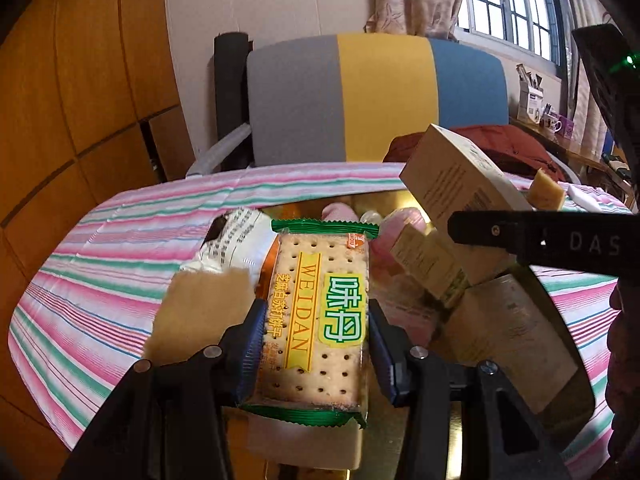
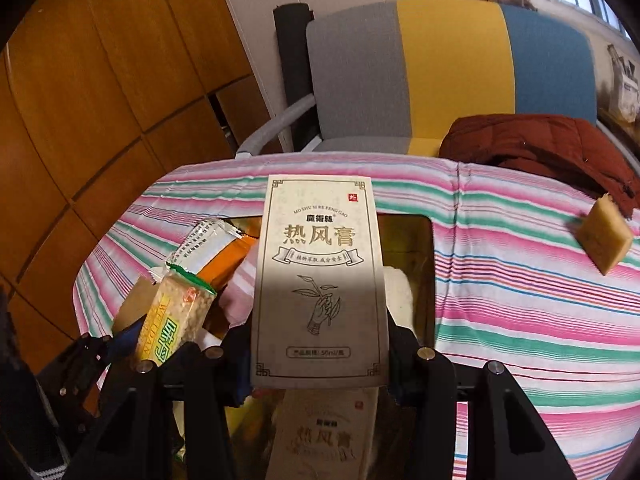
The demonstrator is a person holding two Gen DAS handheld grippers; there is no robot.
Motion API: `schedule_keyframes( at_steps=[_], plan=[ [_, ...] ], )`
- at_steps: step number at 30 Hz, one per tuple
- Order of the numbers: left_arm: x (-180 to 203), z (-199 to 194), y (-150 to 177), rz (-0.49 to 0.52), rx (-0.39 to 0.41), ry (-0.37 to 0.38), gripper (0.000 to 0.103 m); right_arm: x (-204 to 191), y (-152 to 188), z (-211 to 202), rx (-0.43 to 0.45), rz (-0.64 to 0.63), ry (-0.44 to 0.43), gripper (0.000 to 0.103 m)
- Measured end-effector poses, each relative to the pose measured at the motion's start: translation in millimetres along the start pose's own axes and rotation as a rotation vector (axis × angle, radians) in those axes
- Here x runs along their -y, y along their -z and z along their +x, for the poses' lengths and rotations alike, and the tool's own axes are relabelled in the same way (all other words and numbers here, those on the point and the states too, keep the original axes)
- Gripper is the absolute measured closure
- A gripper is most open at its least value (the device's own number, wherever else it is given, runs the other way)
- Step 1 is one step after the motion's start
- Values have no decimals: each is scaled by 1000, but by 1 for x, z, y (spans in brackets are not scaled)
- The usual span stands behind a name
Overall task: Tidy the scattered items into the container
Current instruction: 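Lower the cracker pack and cream box into the tray and open both tools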
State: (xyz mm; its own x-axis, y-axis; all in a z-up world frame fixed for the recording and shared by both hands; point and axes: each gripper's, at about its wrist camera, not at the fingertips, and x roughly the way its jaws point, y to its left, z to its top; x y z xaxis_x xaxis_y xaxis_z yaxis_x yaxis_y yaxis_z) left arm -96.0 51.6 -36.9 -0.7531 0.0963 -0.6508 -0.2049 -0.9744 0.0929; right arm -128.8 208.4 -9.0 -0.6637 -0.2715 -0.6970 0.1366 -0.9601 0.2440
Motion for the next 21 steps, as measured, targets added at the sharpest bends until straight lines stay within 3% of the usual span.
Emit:
schedule_keyframes(
  at_steps=[7,12,21],
  plan=[
    [-4,4,5,-31,-10,15,54,1,-2,19,-32,-2,-6,52],
    [-11,-5,10,-74,15,135,53,-7,-5,25,-58,-41,-20,52],
    [-12,-14,21,-88,31,146,47,-7,8,21,-76,-14,-97,48]
  ],
)
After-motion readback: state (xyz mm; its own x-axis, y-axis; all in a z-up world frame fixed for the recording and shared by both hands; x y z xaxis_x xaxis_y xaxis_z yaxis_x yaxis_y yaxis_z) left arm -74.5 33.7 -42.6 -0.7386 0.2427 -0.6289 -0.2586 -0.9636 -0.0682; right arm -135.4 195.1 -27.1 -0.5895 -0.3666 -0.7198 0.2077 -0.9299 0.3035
